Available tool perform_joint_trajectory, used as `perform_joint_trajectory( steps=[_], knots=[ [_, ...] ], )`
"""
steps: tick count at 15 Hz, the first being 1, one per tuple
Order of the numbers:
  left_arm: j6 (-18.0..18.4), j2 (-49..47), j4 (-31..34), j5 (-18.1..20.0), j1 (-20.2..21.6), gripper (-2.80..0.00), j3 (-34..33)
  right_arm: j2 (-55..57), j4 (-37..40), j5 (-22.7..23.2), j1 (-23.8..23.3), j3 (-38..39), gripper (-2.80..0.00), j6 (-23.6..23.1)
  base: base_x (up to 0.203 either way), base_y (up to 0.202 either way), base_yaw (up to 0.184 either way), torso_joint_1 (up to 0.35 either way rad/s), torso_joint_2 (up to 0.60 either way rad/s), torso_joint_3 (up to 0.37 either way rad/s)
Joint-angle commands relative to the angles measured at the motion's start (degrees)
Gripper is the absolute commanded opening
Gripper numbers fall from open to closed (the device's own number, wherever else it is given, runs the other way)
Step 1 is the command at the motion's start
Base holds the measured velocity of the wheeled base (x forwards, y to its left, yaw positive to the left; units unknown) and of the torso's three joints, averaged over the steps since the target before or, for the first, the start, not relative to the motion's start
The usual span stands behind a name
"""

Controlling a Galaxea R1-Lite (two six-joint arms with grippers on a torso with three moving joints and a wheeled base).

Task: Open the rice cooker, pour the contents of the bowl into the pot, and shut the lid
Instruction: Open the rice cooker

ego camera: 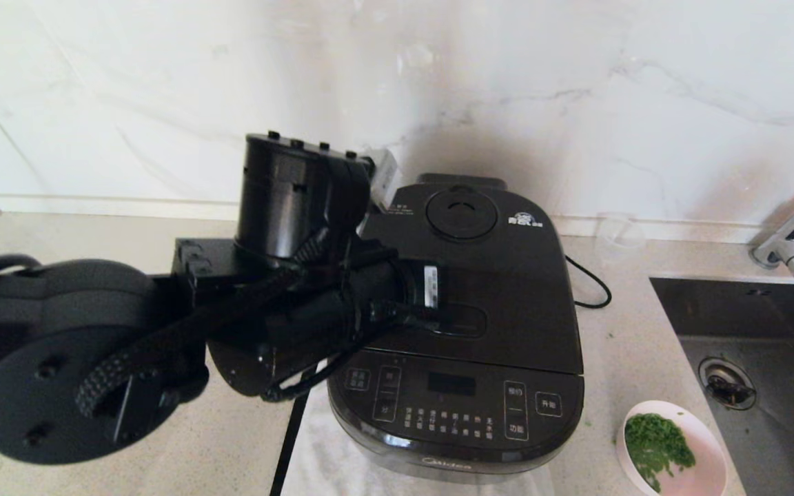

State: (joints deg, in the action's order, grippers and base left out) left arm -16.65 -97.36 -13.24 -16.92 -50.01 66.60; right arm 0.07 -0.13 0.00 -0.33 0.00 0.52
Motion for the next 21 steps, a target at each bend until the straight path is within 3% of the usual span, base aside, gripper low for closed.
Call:
perform_joint_trajectory(
  steps=[1, 6, 8, 13, 21],
  knots=[
    [-0.7, 5.31, -0.48, 0.25, 0.0, -2.8, 2.15, 0.01, -0.04, 0.0, 0.07, 0.0, -2.8, 0.0, 0.0, 0.0, 0.0, 0.0, 0.0, 0.0],
    [-1.55, 11.54, 2.94, 0.36, 0.01, -2.8, 3.69, 0.01, -0.04, 0.0, 0.07, 0.0, -2.8, 0.0, 0.0, 0.0, 0.0, 0.0, 0.0, 0.0],
    [-1.55, 10.36, 6.17, 0.62, -0.21, -2.8, 2.71, 0.01, -0.04, 0.0, 0.07, 0.0, -2.8, 0.0, 0.0, 0.0, 0.0, 0.0, 0.0, 0.0],
    [-1.55, 4.07, 6.83, 0.57, -0.68, -2.8, -4.48, 0.01, -0.04, 0.0, 0.07, 0.0, -2.8, 0.0, 0.0, 0.0, 0.0, 0.0, 0.0, 0.0],
    [-3.27, 3.52, 7.0, 0.86, -3.35, -2.8, -4.22, 0.01, -0.04, 0.0, 0.07, 0.0, -2.8, 0.0, 0.0, 0.0, 0.0, 0.0, 0.0, 0.0]
  ],
)
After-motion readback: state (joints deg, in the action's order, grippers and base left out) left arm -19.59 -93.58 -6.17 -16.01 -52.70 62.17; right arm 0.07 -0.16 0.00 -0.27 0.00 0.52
